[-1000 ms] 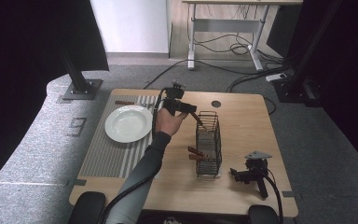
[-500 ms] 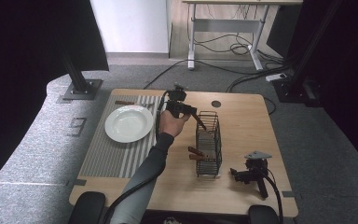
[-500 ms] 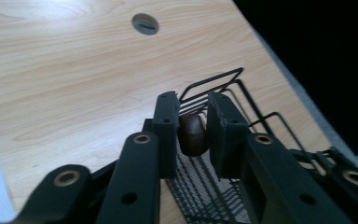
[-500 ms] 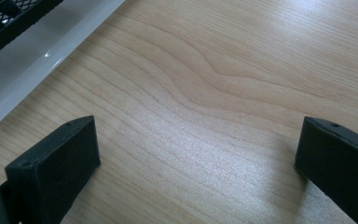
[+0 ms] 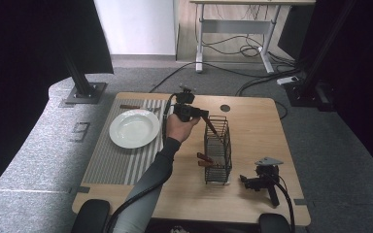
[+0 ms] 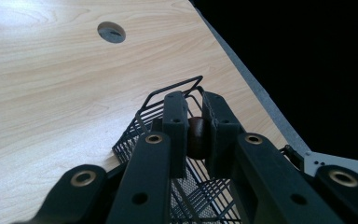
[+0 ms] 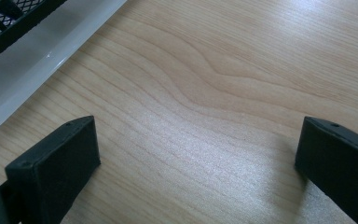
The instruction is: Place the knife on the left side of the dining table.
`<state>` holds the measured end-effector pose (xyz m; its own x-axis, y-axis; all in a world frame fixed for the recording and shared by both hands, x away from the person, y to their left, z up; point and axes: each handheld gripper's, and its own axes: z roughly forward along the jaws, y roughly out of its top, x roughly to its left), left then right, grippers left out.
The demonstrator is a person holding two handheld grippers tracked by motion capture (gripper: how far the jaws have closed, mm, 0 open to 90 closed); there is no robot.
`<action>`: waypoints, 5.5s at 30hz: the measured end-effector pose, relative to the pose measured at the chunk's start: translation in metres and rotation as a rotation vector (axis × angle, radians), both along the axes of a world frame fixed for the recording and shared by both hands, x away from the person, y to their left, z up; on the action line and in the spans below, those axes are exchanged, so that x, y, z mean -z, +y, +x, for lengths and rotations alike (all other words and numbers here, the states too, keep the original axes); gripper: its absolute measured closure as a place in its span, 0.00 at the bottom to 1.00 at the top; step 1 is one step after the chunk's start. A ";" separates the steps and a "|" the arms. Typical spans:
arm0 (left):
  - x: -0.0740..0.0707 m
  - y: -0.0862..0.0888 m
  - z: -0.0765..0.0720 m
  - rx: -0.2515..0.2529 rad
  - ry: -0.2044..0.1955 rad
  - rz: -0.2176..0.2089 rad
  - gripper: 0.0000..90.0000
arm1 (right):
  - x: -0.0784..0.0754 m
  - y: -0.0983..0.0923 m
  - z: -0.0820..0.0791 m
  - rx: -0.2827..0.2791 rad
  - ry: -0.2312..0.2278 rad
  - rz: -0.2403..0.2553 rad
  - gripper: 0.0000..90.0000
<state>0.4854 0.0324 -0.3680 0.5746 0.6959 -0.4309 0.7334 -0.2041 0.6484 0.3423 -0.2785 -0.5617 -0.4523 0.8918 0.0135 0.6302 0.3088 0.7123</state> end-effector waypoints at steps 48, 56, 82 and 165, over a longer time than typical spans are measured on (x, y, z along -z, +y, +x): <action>-0.065 0.180 -0.048 -0.206 -0.080 -0.153 0.89 | 0.000 0.000 0.000 0.002 0.004 0.002 0.00; -0.052 0.203 -0.060 -0.233 -0.067 -0.146 0.89 | 0.000 0.000 0.000 0.001 0.002 0.001 0.00; 0.036 0.272 -0.090 -0.374 0.080 -0.152 0.89 | 0.000 0.000 0.000 0.001 0.002 0.001 0.00; 0.172 0.333 -0.066 -0.516 0.015 0.029 0.67 | 0.000 0.000 0.000 0.000 0.000 0.001 0.00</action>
